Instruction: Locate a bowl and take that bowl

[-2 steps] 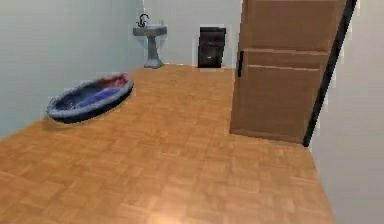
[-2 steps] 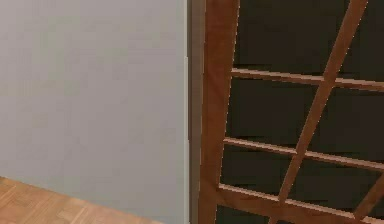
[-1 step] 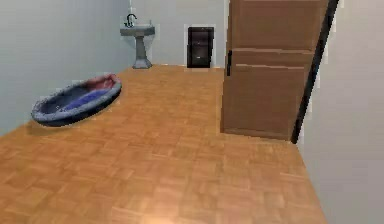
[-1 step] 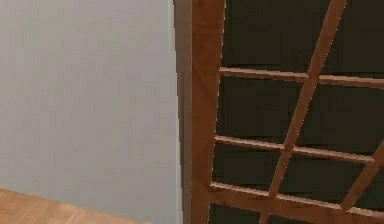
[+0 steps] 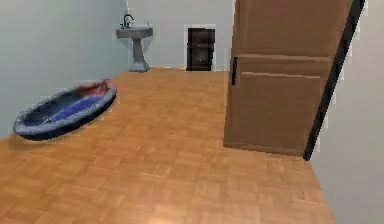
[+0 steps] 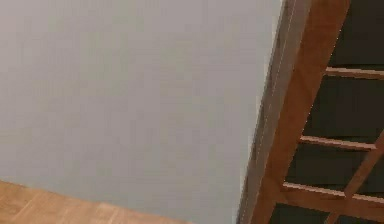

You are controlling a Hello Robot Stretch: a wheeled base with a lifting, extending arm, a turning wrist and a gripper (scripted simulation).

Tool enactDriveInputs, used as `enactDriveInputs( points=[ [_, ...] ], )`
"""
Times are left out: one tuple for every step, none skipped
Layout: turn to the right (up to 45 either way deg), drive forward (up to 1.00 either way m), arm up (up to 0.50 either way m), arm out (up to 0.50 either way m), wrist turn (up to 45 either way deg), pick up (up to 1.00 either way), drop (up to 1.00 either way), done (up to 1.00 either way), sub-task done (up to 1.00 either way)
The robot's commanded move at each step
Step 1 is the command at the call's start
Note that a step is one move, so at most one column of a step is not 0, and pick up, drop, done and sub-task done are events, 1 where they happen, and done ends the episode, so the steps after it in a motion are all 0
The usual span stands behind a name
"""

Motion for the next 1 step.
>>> enactDriveInputs(
  points=[
    [0.0,1.00,0.00,0.00,0.0,0.00,0.00,0.00,0.00]
  ],
)
